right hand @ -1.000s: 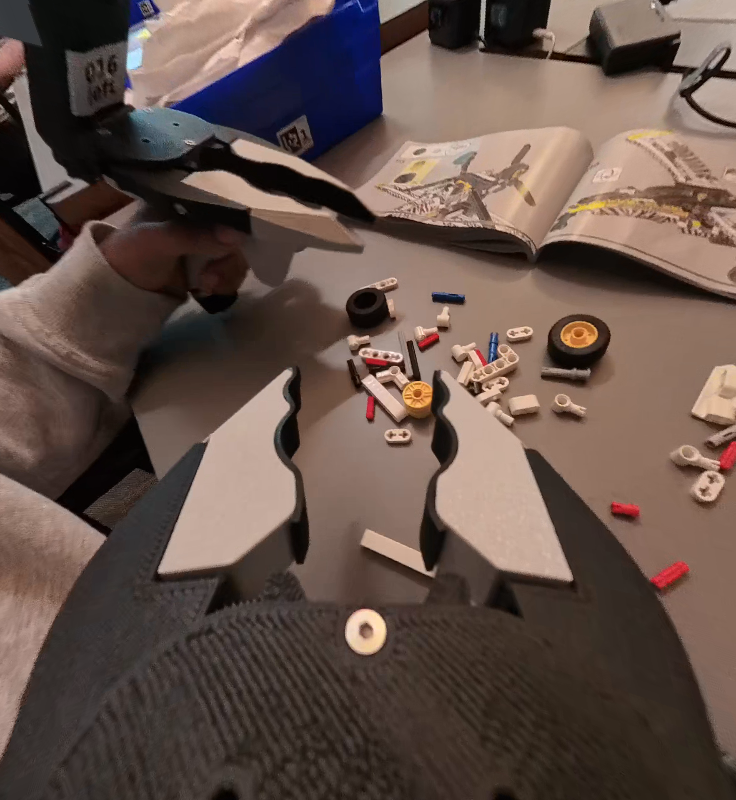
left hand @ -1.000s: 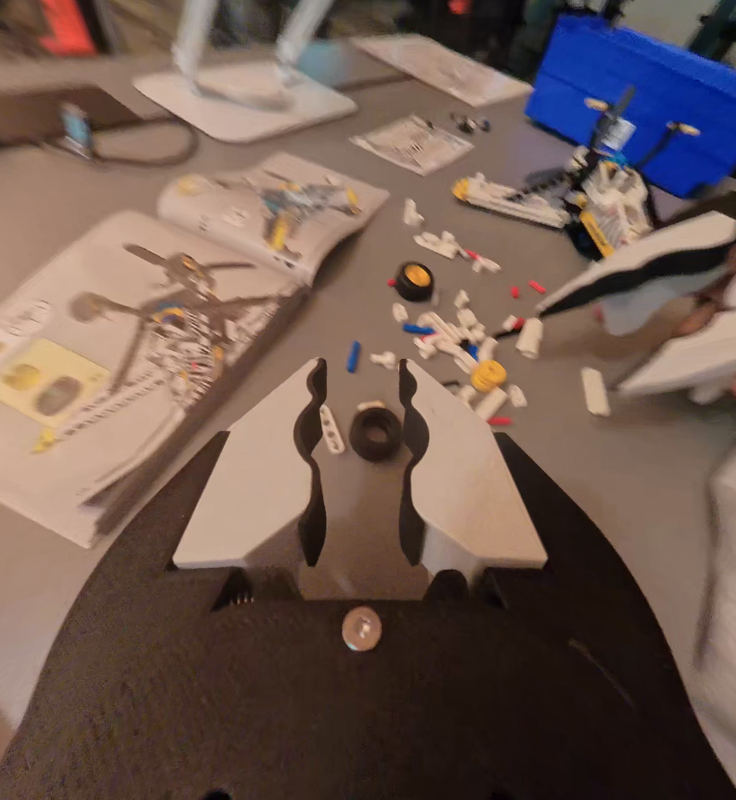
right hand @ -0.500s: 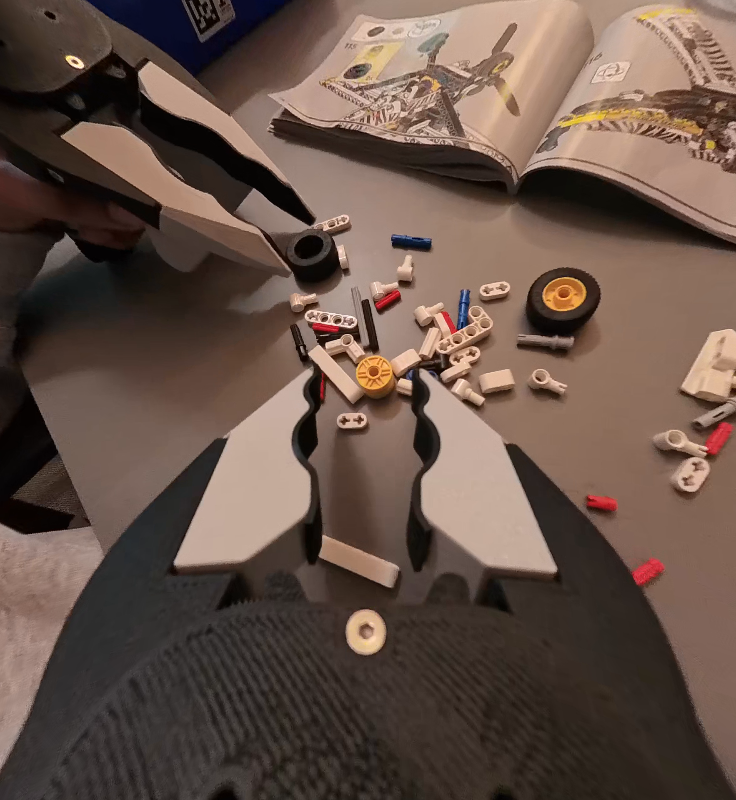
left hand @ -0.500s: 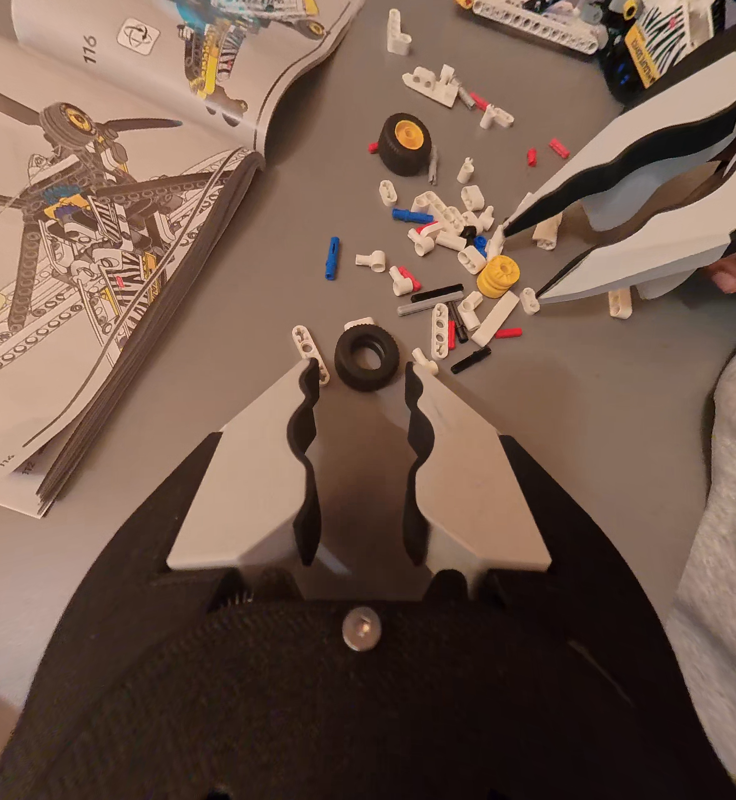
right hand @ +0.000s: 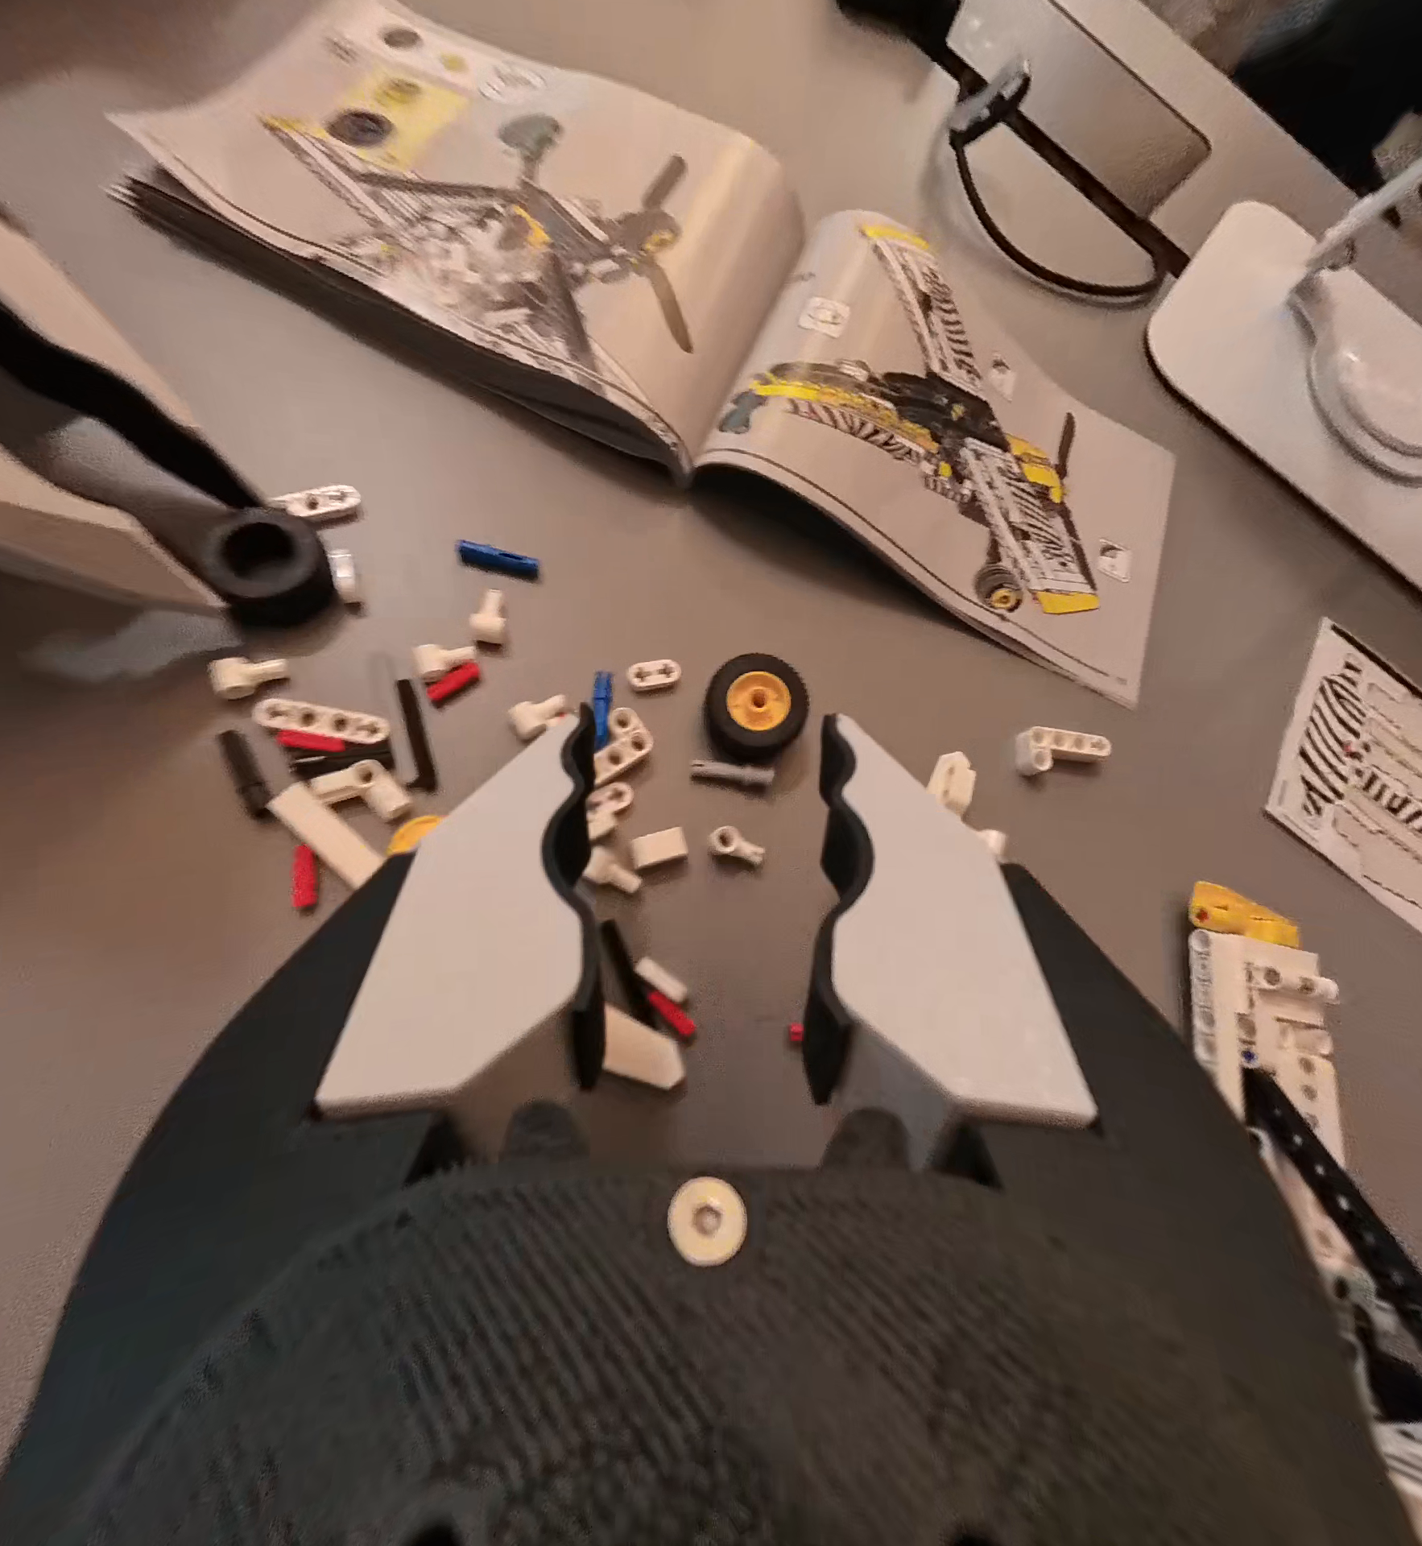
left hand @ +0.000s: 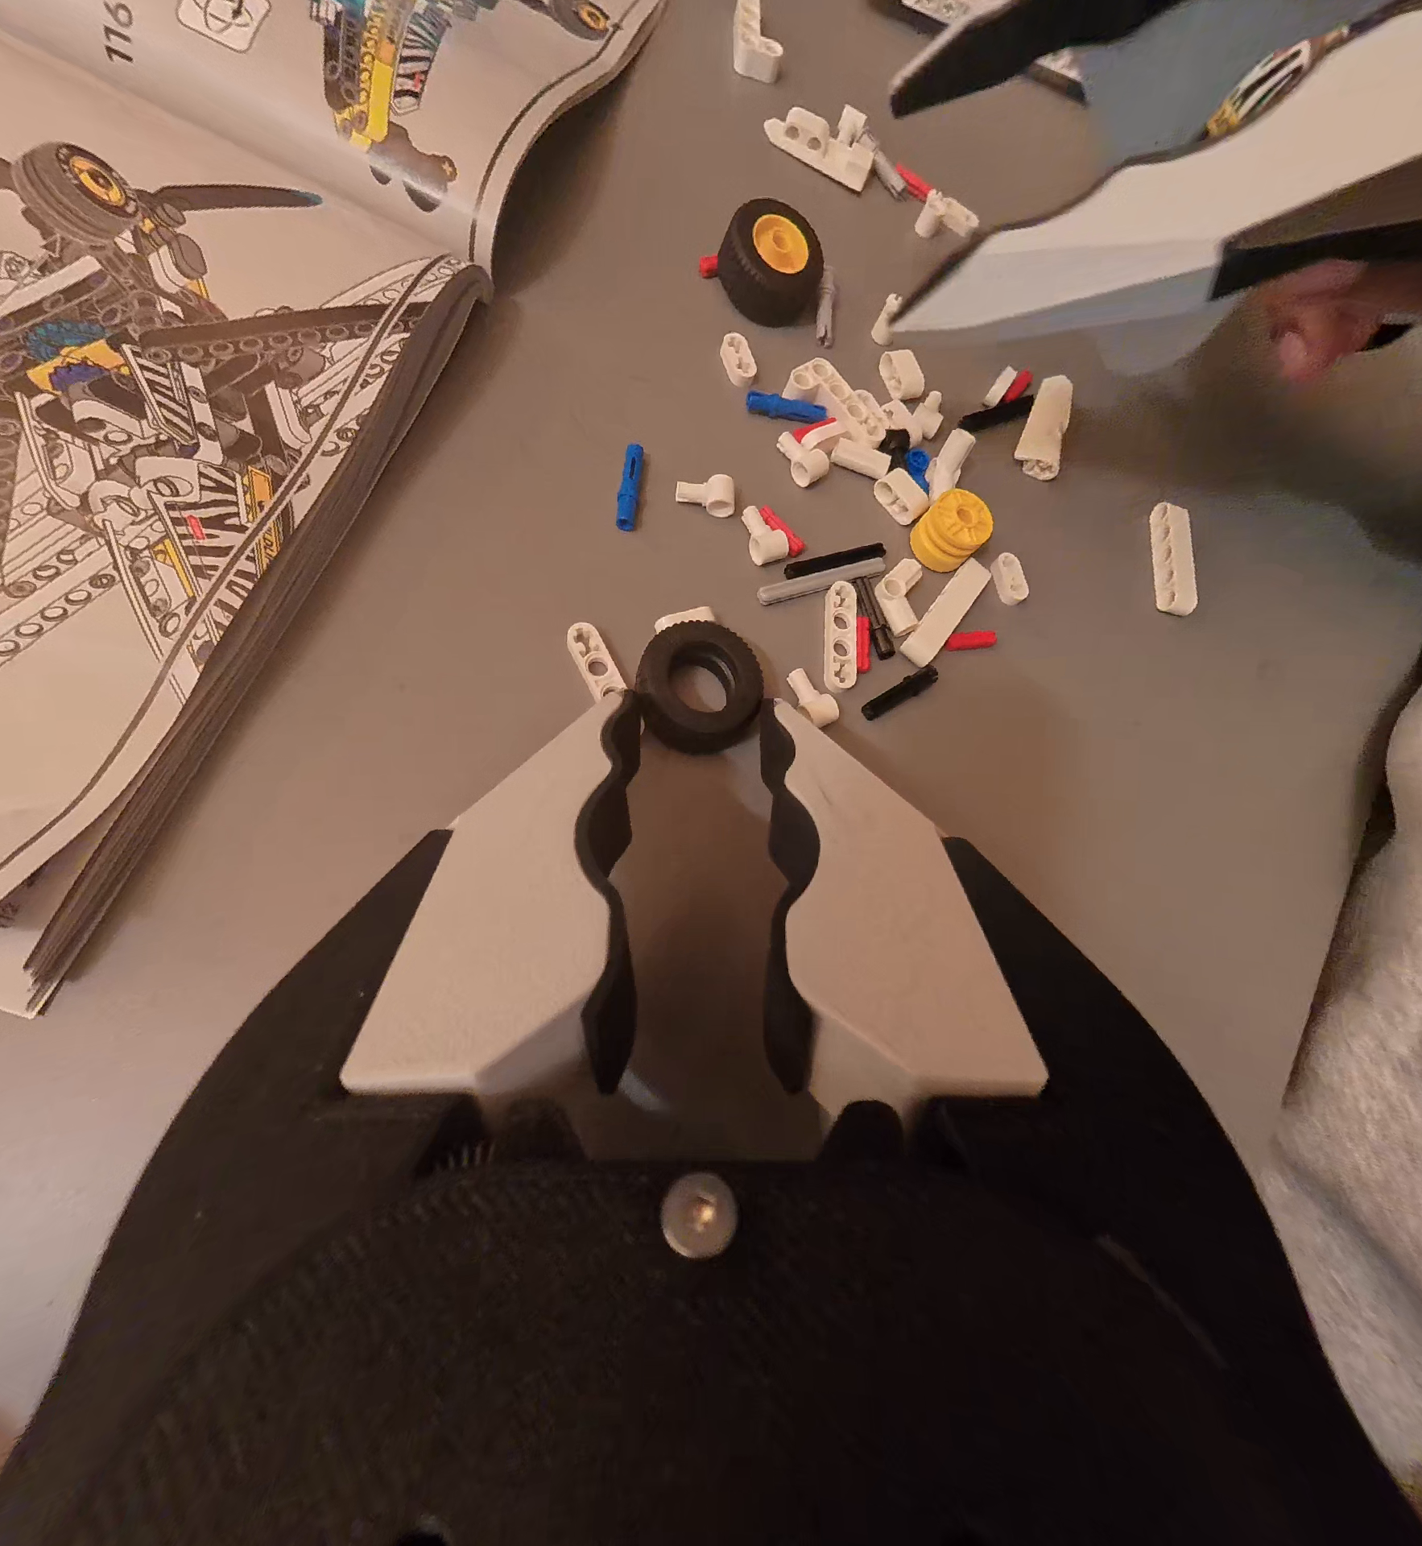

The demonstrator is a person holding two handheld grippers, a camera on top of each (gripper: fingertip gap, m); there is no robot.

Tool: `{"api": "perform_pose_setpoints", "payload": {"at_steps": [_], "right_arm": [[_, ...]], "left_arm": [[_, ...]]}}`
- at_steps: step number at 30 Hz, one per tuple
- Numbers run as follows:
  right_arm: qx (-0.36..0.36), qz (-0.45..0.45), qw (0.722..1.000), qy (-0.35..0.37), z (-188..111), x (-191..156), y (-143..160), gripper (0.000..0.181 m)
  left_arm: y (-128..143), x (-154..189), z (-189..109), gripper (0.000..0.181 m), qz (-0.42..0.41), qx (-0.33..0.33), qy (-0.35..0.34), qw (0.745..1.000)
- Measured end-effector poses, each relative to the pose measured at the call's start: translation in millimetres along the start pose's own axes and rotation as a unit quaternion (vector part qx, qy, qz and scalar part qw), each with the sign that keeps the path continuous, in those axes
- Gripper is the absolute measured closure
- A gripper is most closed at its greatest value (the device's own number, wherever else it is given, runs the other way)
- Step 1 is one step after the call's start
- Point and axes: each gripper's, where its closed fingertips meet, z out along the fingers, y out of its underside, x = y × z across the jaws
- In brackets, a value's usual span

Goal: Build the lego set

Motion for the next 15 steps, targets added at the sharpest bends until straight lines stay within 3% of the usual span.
{"api": "perform_pose_setpoints", "payload": {"at_steps": [6,9,13,15], "right_arm": [[-0.098,0.029,0.995,-0.011,36,14,21,0.125],[-0.100,0.068,0.991,-0.050,43,8,20,0.147],[-0.049,0.082,0.994,-0.046,26,15,5,0.151],[0.050,0.151,0.972,-0.172,-2,-10,-27,0.151]], "left_arm": [[0,0,0,0.153,-0.004,0.001,0.006,1.000],[0,1,0,0.153,-0.002,0.000,0.005,1.000],[0,1,-1,0.153,-0.008,0.001,0.013,1.000],[0,1,-1,0.153,-0.010,0.002,0.016,1.000]]}}
